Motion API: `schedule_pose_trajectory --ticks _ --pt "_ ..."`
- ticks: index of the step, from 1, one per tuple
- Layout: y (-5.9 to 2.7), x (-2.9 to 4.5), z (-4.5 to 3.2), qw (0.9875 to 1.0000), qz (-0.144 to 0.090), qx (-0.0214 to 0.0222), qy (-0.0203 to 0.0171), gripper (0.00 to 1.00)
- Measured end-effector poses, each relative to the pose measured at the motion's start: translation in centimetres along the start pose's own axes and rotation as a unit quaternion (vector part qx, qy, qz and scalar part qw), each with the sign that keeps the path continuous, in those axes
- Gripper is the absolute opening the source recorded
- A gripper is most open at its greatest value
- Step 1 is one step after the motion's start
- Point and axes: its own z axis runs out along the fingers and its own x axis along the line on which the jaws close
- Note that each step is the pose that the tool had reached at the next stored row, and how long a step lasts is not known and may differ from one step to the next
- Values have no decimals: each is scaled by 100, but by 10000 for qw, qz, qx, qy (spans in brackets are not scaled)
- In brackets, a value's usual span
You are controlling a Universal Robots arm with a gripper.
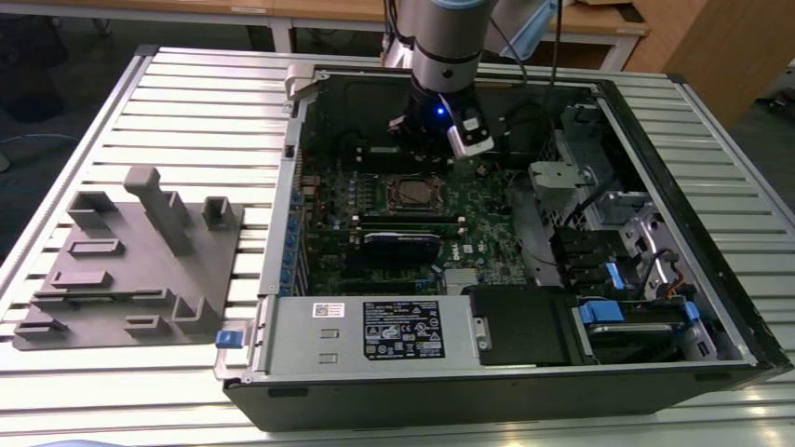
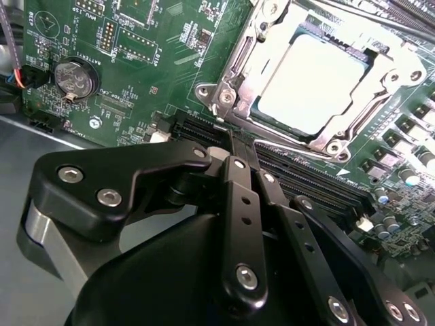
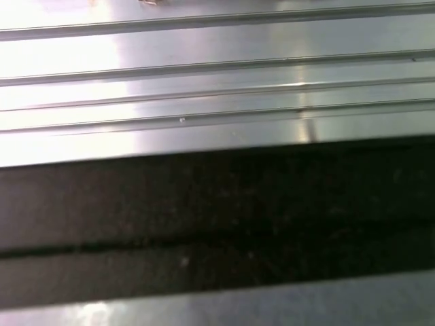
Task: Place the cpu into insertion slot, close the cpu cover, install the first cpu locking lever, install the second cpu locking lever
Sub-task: 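Install the first cpu locking lever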
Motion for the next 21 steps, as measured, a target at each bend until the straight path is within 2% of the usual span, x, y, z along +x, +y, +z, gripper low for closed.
schedule_pose_trajectory --ticks 13,21 --pt "-6 -5 26 10000 -1 28 -2 11" --pt "3 -7 -37 10000 -1 27 -1 11"
